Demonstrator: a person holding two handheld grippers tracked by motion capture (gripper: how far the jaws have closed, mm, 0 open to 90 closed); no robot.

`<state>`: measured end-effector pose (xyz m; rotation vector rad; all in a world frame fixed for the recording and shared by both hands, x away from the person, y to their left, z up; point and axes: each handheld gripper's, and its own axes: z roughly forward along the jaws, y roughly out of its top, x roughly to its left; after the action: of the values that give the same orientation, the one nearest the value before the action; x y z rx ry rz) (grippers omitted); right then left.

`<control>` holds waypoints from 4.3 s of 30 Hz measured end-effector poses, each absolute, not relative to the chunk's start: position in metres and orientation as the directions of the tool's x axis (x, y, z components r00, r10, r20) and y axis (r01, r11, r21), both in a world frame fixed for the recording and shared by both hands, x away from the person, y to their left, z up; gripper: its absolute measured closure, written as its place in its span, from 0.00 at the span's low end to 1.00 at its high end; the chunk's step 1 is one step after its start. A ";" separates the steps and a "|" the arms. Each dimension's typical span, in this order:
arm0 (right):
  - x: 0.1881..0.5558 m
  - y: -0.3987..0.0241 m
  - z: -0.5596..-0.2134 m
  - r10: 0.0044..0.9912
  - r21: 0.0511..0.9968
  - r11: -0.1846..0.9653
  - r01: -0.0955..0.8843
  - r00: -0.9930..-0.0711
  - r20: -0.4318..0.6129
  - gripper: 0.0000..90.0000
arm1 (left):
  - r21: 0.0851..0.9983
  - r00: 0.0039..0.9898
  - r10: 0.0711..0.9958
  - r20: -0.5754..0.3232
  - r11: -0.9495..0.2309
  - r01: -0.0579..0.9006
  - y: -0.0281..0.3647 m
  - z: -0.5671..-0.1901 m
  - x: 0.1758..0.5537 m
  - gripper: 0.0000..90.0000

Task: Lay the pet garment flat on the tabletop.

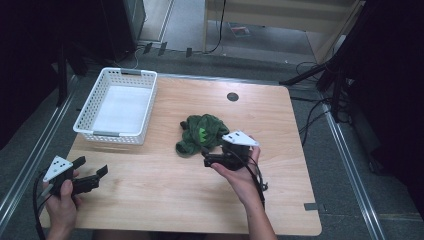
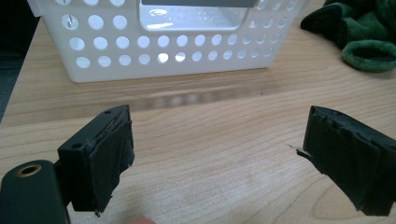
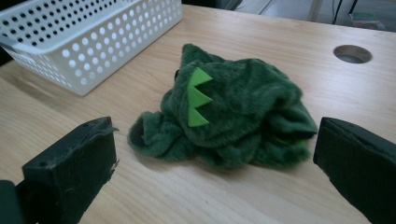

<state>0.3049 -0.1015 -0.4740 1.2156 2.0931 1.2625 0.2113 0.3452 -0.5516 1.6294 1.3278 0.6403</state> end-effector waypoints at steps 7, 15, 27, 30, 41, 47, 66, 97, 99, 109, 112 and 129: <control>0.331 -0.057 -0.495 0.830 0.825 0.311 0.472 -0.557 0.006 0.00 | 0.879 0.286 0.947 -0.145 -0.009 0.476 0.345 -0.552 0.212 0.10; 0.350 -0.036 -0.507 0.833 0.807 0.375 0.457 -0.548 -0.076 0.00 | 0.878 0.285 0.948 -0.143 -0.012 0.479 0.344 -0.552 0.212 0.10; 0.355 -0.030 -0.543 0.833 0.777 0.443 0.447 -0.525 -0.172 0.68 | 0.875 0.283 0.948 -0.147 -0.009 0.484 0.345 -0.552 0.213 0.10; 0.354 -0.037 -0.537 0.848 0.810 0.389 0.439 -0.515 -0.128 0.88 | 0.877 0.282 0.948 -0.147 -0.007 0.481 0.345 -0.552 0.213 0.10; 0.311 -0.086 -0.476 0.848 0.915 0.242 0.323 -0.529 -0.038 0.93 | 0.887 0.313 0.919 -0.240 0.076 0.456 0.340 -0.536 0.211 0.10; 0.278 -0.106 -0.449 0.821 0.937 0.184 0.297 -0.571 0.020 0.93 | 0.914 0.411 0.890 -0.197 0.016 0.405 0.299 -0.504 0.208 0.10; 0.224 -0.088 -0.455 0.647 0.900 0.283 0.332 -0.759 0.077 0.89 | 0.889 0.652 0.717 -0.247 -0.100 0.447 0.189 -0.510 0.230 0.26; 0.227 -0.093 -0.457 0.645 0.908 0.253 0.333 -0.758 0.097 0.85 | 0.912 0.780 0.585 -0.222 -0.159 0.379 0.168 -0.508 0.222 0.44; 0.226 -0.090 -0.457 0.637 0.909 0.255 0.330 -0.765 0.099 0.84 | 0.917 0.777 0.601 -0.190 -0.173 0.359 0.163 -0.503 0.219 0.39; 0.221 -0.083 -0.456 0.616 0.908 0.292 0.299 -0.786 0.060 0.79 | 0.901 0.772 0.617 -0.153 -0.233 0.366 0.159 -0.498 0.220 0.97; 0.224 -0.086 -0.458 0.689 0.903 0.315 0.291 -0.725 -0.007 0.67 | 0.885 0.761 0.606 -0.230 -0.195 0.422 0.167 -0.501 0.227 0.99; 0.246 -0.089 -0.478 0.713 0.877 0.287 0.385 -0.697 0.072 0.42 | 0.860 0.727 0.618 -0.298 -0.156 0.485 0.180 -0.509 0.237 0.98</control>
<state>0.2465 -0.0886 -0.4780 0.9948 2.2277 1.3741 0.2369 0.1804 -0.5086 1.8029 0.8660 0.1471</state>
